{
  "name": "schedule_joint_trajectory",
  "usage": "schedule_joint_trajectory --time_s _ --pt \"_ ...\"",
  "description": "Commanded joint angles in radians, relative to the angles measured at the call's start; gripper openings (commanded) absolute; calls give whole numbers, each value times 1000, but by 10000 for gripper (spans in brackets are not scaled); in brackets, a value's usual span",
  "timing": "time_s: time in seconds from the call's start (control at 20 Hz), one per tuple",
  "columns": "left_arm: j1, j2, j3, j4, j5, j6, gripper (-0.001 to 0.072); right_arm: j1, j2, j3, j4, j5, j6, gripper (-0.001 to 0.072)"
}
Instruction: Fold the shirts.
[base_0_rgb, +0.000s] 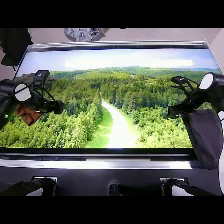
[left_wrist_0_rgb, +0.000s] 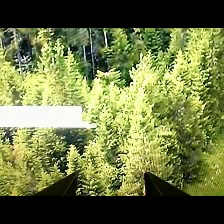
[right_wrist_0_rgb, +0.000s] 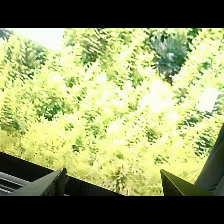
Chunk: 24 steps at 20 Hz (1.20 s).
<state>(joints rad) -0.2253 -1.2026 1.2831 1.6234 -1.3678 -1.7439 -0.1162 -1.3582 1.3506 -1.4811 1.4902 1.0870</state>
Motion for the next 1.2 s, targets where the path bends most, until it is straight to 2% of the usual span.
schedule_joint_trajectory --time_s 0.0,0.15,0.35,0.45,0.5,0.55,0.6,0.65,0.7,0.85,1.0,1.05,1.15 --pt "-1 1 0 -1 0 -4 501 0 0 0 0 0 0 672" --pt "-1 0 0 -1 0 -4 502 0 0 0 0 -4 0 672" --pt "-1 -15 -1 0 12 -4 501 0 0 0 0 -84 0 672" --pt "-1 -29 -1 0 103 -3 520 0 0 0 0 -137 -2 672" --pt "2 -35 -1 0 192 14 673 0 0 0 3 -160 2 672" --pt "9 -42 4 4 308 42 720 0 0 0 7 -167 2 672" --pt "31 -58 28 5 415 39 720 0 0 0 11 -167 2 672" --pt "69 -95 80 4 476 -2 720 0 0 0 11 -168 2 672" --pt "118 -147 155 3 484 -43 720 0 0 0 11 -169 2 672" --pt "304 -382 475 0 353 -64 720 0 -1 -1 11 -170 2 672" --pt "496 -611 779 0 56 -66 720 0 -1 -1 16 -181 2 672" --pt "557 -650 809 0 -35 -79 720 0 -1 -1 23 -182 2 672" --pt "658 -666 742 -2 -129 -82 720 2 -1 -1 40 -182 2 672"
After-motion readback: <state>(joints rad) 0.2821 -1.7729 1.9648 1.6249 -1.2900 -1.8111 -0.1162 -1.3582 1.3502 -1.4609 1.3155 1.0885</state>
